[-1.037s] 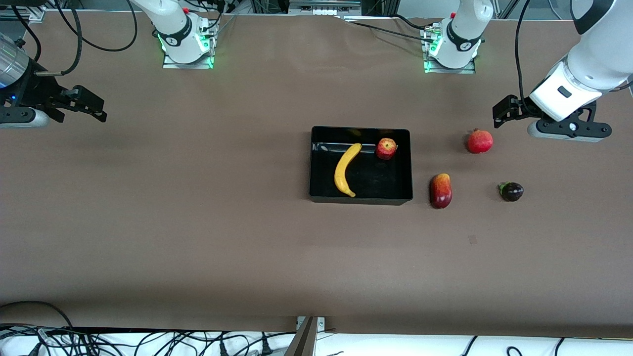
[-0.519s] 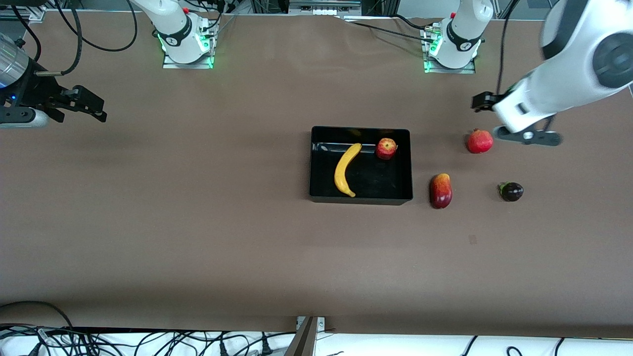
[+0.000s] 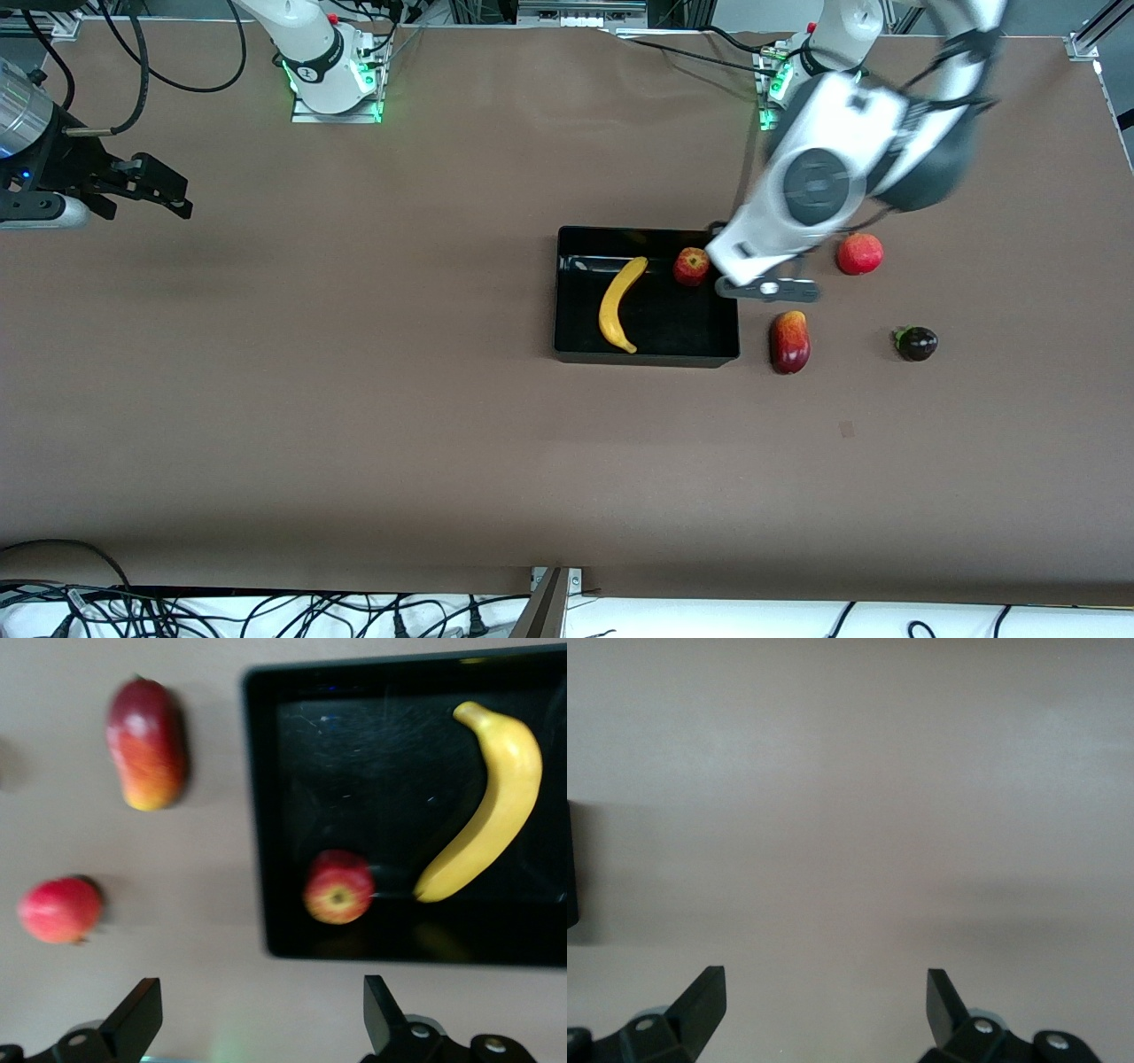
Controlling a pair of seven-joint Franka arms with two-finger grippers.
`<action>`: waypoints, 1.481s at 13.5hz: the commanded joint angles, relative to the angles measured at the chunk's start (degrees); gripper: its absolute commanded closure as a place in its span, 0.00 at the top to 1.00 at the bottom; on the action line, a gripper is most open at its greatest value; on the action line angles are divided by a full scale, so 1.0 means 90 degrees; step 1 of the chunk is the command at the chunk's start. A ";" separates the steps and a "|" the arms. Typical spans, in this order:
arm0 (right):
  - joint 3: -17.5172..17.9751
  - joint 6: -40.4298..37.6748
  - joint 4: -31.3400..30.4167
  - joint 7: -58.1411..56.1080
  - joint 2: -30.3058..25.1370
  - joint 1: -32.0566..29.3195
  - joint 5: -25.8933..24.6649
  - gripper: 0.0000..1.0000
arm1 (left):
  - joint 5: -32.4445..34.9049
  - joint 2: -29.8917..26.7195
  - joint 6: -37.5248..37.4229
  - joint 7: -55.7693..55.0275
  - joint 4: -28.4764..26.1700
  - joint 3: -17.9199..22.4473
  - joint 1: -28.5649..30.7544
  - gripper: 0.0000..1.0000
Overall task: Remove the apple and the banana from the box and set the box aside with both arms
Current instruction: 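Lower the left gripper and grasp the small red-yellow apple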
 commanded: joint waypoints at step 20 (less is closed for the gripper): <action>0.0016 -0.0039 0.0117 0.0008 0.0036 0.0007 0.0005 1.00 | 0.0027 0.0591 0.3767 -0.1898 -0.2508 0.0085 -0.0661 0.23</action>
